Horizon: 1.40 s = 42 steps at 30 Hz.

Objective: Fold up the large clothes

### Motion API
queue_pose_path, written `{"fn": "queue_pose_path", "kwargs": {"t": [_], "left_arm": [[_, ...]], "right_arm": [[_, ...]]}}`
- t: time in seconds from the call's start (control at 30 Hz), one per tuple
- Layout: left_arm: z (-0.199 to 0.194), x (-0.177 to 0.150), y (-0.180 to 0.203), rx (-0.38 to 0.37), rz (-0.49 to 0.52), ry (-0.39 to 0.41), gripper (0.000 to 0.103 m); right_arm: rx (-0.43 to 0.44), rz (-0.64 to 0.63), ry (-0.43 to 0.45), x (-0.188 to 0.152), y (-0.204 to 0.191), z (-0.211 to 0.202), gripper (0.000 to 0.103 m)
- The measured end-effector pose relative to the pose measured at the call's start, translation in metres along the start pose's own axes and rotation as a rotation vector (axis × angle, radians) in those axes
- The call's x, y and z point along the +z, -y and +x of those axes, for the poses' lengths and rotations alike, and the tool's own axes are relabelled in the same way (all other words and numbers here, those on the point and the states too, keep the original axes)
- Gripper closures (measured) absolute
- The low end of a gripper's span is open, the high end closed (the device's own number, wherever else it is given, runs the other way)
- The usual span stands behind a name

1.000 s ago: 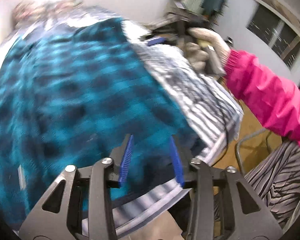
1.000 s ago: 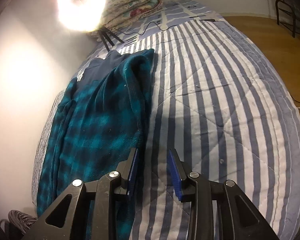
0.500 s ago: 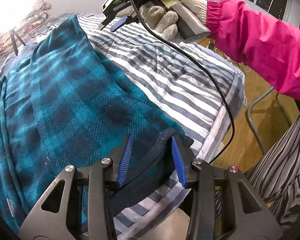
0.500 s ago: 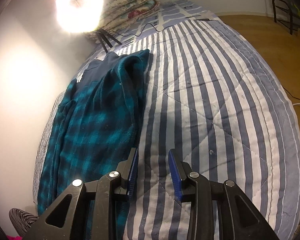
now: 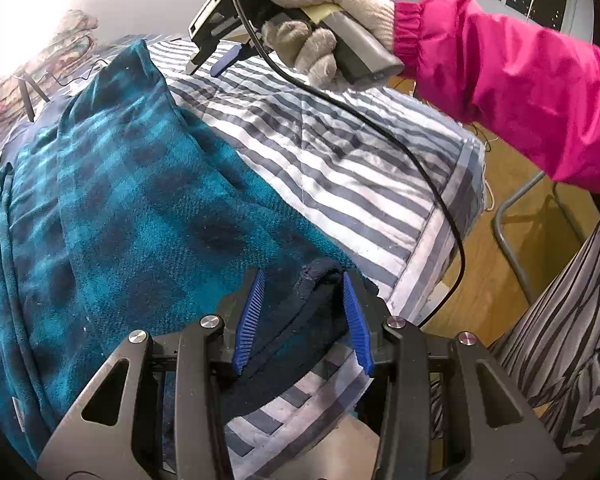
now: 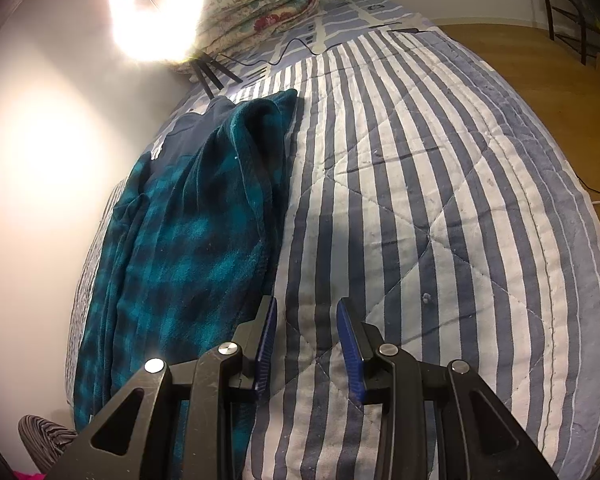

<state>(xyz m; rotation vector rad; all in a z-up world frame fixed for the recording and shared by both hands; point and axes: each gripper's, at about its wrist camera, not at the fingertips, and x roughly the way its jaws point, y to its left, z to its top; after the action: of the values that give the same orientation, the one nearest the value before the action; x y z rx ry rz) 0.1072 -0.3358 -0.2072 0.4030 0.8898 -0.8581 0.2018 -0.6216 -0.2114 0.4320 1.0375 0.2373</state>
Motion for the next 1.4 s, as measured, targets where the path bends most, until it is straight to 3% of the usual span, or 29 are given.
{"fn": "queue_pose_path", "kwargs": {"t": [0.37,0.4,0.47,0.63,0.77,1.0,1.2,1.3,1.33,1.4], "left_arm": [[0.015,-0.005,0.013,0.105,0.133,0.007,0.059],[0.016,-0.003,0.01,0.092,0.125,0.003,0.06],[0.013,0.0,0.002,0.048,0.086,0.001,0.092],[-0.014,0.006,-0.018,-0.086,-0.067,0.051,0.097],[-0.032,0.008,-0.021,-0.141,-0.108,0.085,0.098],[-0.021,0.001,-0.004,-0.18,-0.061,0.048,0.098],[-0.003,-0.009,-0.009,-0.146,-0.09,0.0,0.097],[-0.026,-0.01,-0.007,-0.151,-0.079,0.01,0.08],[-0.04,-0.013,-0.009,-0.155,-0.09,0.036,0.07],[-0.064,-0.016,-0.017,-0.145,-0.114,0.083,0.064]], "right_arm": [[0.009,-0.01,-0.003,0.0,-0.004,0.004,0.07],[0.011,-0.01,-0.002,0.0,-0.004,0.004,0.07],[0.018,-0.005,-0.002,0.0,-0.004,0.005,0.07],[0.017,-0.012,-0.007,0.0,-0.009,0.01,0.07],[0.018,-0.02,-0.01,0.0,-0.012,0.012,0.07],[0.029,-0.011,-0.003,0.001,-0.012,0.013,0.07],[0.055,0.008,0.007,0.002,-0.008,0.013,0.07],[0.033,-0.004,0.038,0.003,-0.009,0.006,0.072],[0.027,-0.01,0.058,0.003,-0.01,0.001,0.073],[0.054,-0.021,0.092,0.001,-0.015,-0.008,0.074]]}}
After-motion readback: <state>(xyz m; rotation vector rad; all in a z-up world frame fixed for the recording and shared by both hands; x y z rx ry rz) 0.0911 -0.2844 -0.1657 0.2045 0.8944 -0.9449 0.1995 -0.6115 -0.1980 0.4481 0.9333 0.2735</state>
